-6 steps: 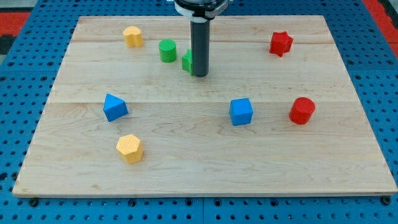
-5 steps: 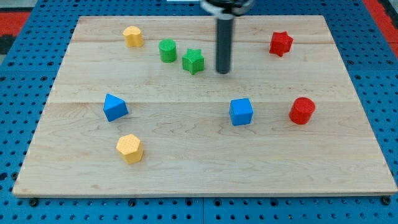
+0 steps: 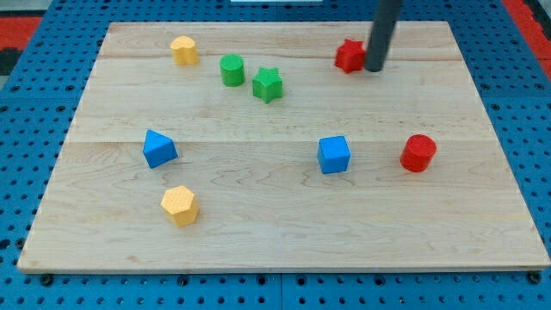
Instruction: Place the red star diagonally top left to the blue cube
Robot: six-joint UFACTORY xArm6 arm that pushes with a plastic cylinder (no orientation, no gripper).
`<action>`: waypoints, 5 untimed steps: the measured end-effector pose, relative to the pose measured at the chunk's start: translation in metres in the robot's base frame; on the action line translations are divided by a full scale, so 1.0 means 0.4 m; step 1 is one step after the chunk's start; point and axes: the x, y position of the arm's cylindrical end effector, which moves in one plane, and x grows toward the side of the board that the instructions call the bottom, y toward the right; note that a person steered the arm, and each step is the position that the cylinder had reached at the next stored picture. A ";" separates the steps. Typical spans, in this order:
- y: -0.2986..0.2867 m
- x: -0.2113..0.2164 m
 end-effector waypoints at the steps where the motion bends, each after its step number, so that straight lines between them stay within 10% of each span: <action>1: -0.188 0.000; 3: 0.066 -0.027; 5: -0.153 -0.061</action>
